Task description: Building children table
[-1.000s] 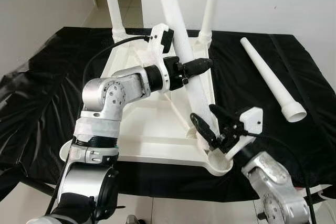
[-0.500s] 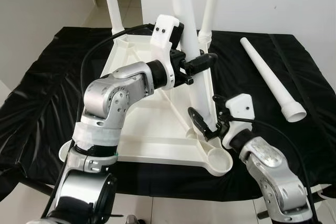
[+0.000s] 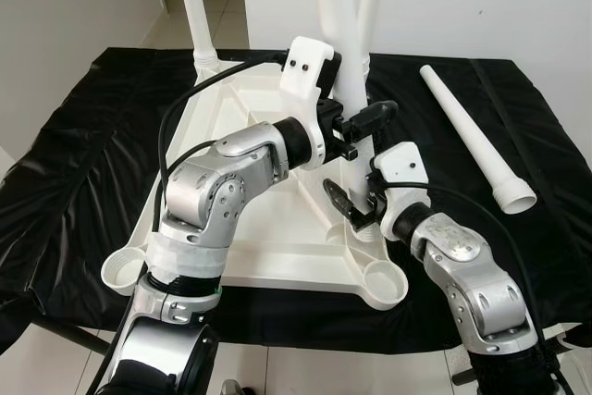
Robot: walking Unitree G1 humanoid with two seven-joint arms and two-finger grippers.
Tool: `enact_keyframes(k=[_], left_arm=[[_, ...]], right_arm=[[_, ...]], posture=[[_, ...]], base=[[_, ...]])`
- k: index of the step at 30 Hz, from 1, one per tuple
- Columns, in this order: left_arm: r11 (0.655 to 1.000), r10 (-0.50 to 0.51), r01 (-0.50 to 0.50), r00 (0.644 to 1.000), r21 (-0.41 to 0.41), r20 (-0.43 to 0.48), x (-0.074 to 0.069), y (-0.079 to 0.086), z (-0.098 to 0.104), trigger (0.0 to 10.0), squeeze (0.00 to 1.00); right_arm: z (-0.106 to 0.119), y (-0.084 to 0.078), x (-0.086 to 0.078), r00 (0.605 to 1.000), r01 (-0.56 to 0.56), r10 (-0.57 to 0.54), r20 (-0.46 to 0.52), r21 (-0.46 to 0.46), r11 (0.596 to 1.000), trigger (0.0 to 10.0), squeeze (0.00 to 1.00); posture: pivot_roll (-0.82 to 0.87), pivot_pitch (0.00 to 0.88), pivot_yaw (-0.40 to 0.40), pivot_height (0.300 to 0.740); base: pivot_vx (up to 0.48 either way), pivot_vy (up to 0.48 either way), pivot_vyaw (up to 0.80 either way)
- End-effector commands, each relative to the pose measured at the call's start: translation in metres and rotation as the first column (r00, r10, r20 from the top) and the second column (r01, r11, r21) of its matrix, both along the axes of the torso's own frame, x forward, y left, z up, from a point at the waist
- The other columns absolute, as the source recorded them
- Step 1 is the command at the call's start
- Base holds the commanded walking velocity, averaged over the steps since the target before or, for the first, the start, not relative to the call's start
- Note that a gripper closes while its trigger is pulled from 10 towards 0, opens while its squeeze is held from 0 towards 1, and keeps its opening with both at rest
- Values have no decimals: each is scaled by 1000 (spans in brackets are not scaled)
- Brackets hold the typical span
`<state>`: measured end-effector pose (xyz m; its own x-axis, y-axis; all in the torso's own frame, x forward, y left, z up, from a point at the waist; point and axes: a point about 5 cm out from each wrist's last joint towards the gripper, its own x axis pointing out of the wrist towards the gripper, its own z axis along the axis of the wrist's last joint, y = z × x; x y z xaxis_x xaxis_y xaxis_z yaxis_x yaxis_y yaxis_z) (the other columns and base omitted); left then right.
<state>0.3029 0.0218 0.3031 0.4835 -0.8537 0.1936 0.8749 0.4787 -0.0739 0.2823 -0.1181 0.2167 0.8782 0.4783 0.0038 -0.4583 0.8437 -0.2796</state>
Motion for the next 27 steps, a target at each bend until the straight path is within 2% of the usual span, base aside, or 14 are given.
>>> enact_keyframes(k=[1, 5, 6, 7, 8, 9, 10, 16, 17, 23, 24, 27], left_arm=[[1000, -7, 7, 999, -8, 33, -5, -1, 4, 10000, 0], [1000, -3, 3, 999, -13, 39, -6, -1, 5, 10000, 0], [1000, 0, 0, 999, -14, 41, -6, -1, 5, 10000, 0], [1000, 0, 0, 999, -14, 41, -6, -1, 5, 10000, 0], [1000, 2, -1, 999, -15, 44, -7, -1, 5, 10000, 0], [1000, 3, -2, 999, -15, 46, -7, -1, 5, 10000, 0], [1000, 3, -2, 999, -16, 46, -7, -1, 6, 10000, 0], [1000, 0, 0, 999, -16, 50, -8, -1, 7, 10000, 0], [1000, -1, 2, 999, -15, 50, -8, -2, 6, 10000, 0], [1000, -14, 14, 998, -7, 61, -12, -4, 5, 10000, 0], [997, -57, 57, 998, -48, 12, -14, -6, 3, 10000, 1000], [995, -79, 79, 997, -60, 2, -16, -6, 3, 10000, 1000]], right_arm=[[-2, 3, 1, 1000, -4, 4, -22, -5, 1000, 10000, 0], [-3, 4, 1, 999, 3, -4, -42, -21, 1000, 10000, 0], [-4, 5, 1, 998, 5, -6, -54, -22, 1000, 4902, 0], [-4, 5, 1, 998, 5, -6, -54, -22, 1000, 4902, 0], [-4, 5, 1, 998, 6, -7, -66, -17, 1000, 4196, 0], [-4, 6, 1, 997, 6, -7, -74, -14, 1000, 4196, 0], [-3, 6, 1, 997, 6, -7, -78, -15, 1000, 2235, 0], [-2, 6, 1, 997, 11, -13, -79, -26, 1000, 2000, 0], [-2, 6, 0, 997, 11, -13, -73, -33, 999, 0, 0], [2, 4, 2, 997, 32, -34, -63, -28, 999, 0, 0], [3, 3, 4, 996, 56, -56, -71, 0, 998, 10000, 0], [5, 2, 6, 994, 82, -80, -73, 32, 996, 10000, 0]], posture=[[-55, 114, 36, 740], [-57, 114, 35, 740], [-59, 113, 35, 740], [-59, 113, 35, 740], [-59, 114, 35, 740], [-59, 114, 35, 740], [-59, 114, 35, 740], [-59, 114, 35, 740], [-61, 115, 35, 740], [-62, 115, 34, 740], [-60, 116, 32, 740], [-59, 115, 33, 740]], base=[[0, 0, 0], [0, 0, 0], [0, 0, 0], [0, 0, 0], [0, 0, 0], [0, 0, 0], [0, 0, 0], [0, 0, 0], [0, 0, 0], [0, 0, 0], [0, 0, 0], [0, 0, 0]])
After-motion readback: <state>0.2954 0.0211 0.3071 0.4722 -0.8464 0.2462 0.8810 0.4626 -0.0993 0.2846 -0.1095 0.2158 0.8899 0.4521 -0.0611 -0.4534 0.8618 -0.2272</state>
